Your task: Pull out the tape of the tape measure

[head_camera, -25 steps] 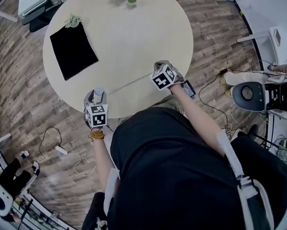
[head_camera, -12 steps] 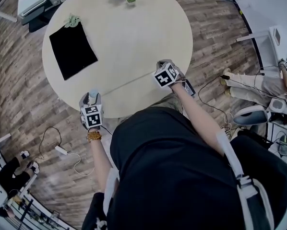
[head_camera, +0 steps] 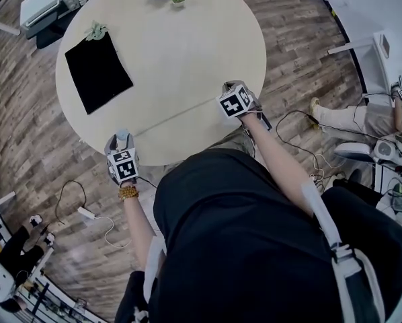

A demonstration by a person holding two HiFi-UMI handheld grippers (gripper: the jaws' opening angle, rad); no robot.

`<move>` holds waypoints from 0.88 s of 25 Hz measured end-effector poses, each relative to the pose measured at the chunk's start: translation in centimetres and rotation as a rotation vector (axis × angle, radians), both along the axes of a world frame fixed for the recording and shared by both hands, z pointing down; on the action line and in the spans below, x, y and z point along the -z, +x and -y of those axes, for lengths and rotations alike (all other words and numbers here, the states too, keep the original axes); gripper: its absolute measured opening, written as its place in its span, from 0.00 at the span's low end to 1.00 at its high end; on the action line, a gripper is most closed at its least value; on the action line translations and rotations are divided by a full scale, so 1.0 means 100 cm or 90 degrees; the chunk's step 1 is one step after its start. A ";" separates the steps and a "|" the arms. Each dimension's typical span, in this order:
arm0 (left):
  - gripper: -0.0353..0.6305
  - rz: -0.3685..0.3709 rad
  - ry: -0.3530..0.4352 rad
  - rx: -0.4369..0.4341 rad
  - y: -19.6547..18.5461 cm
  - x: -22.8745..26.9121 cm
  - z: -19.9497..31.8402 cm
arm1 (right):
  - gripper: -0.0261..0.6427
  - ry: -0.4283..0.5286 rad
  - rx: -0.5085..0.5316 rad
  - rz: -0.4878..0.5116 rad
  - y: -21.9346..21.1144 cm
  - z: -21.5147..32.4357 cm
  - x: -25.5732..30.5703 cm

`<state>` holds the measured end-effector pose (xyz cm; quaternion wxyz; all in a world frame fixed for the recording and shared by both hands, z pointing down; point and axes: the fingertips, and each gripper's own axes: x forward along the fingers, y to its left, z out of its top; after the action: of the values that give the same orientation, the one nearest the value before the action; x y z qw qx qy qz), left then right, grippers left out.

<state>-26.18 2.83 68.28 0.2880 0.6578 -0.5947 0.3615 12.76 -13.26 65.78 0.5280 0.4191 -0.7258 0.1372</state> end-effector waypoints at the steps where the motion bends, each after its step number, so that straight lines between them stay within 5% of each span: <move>1: 0.39 0.002 0.003 -0.001 0.000 0.001 0.001 | 0.05 -0.002 -0.005 0.005 0.000 0.000 0.000; 7: 0.39 0.039 0.022 0.029 -0.018 -0.003 0.008 | 0.05 0.016 -0.048 0.009 0.015 0.012 0.005; 11: 0.39 -0.008 0.021 0.065 -0.024 -0.001 0.003 | 0.05 0.000 -0.047 0.040 0.022 0.012 0.004; 17: 0.39 -0.058 0.044 0.025 -0.001 0.005 0.018 | 0.05 -0.041 0.065 0.146 0.008 0.012 0.006; 22: 0.39 -0.070 0.058 -0.012 0.018 0.008 0.045 | 0.05 -0.029 0.044 0.144 0.021 0.034 0.015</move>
<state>-24.36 -1.72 67.47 0.2866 0.6949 -0.5873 0.3002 14.84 -16.68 64.24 0.4567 0.3634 -0.7914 0.1818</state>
